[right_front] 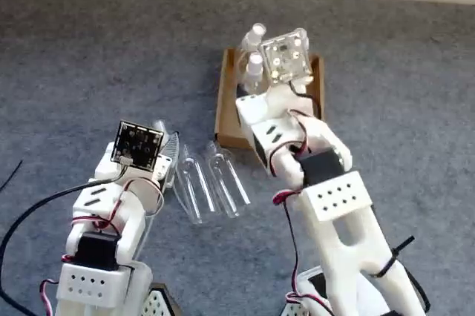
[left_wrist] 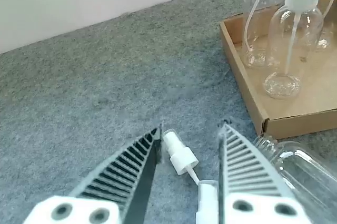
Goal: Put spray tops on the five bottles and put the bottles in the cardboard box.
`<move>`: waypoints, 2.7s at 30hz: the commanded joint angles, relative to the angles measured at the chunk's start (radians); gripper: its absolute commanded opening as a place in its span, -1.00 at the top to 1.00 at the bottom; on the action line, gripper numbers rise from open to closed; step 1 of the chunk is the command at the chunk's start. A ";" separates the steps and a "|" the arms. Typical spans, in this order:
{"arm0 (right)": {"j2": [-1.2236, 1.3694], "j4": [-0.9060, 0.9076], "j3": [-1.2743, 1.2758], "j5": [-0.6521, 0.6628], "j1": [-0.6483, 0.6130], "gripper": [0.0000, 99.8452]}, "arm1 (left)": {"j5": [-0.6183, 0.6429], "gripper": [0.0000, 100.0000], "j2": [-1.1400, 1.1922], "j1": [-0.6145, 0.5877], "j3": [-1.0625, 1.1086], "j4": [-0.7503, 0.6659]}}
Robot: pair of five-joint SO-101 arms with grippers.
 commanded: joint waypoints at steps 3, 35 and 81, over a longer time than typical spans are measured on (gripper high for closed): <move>-0.002 0.229 -0.021 0.014 -0.114 0.52 | -0.005 0.69 -0.002 -0.022 -0.007 -0.029; 0.542 0.216 -0.101 -0.063 -0.298 0.57 | -0.006 0.69 -0.012 -0.022 -0.007 -0.023; 0.869 0.404 -0.516 0.629 1.049 0.61 | -0.006 0.69 -0.001 -0.024 0.010 -0.023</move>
